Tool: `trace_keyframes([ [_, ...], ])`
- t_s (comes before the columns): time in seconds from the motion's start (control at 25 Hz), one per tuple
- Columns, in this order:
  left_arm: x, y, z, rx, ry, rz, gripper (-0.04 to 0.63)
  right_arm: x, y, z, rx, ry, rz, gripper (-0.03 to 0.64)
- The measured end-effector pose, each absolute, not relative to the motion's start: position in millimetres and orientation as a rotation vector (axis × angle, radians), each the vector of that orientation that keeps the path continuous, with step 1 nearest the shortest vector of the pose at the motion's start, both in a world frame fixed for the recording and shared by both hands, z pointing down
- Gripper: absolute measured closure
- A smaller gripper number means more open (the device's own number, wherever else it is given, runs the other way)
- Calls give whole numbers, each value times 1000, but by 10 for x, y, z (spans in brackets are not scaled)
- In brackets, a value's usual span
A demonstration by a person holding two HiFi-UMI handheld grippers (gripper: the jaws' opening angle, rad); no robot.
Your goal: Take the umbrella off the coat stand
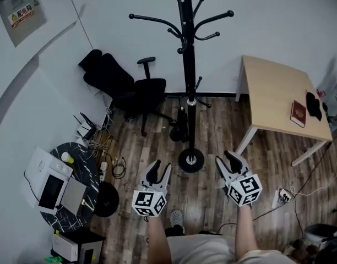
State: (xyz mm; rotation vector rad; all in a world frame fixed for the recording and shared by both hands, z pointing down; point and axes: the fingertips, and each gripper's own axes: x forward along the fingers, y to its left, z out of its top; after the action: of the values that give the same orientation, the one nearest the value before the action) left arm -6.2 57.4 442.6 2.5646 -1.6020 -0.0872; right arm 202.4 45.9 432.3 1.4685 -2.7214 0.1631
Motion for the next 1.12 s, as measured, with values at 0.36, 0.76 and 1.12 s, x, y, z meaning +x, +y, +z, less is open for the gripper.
trace_keyframes([
  [0.36,-442,74,4580,2632,-1454,-41,419,1461,75,4390,1586,-2651,201,451],
  [0.76,-831,-205,4817,2562,-1405,-138,449,974,66,4793,1525,-2555,247,448],
  [1.12,-773,-267,4790,2608,-1278,-109,449,961,-7,4721,1585,-2518,247,448],
])
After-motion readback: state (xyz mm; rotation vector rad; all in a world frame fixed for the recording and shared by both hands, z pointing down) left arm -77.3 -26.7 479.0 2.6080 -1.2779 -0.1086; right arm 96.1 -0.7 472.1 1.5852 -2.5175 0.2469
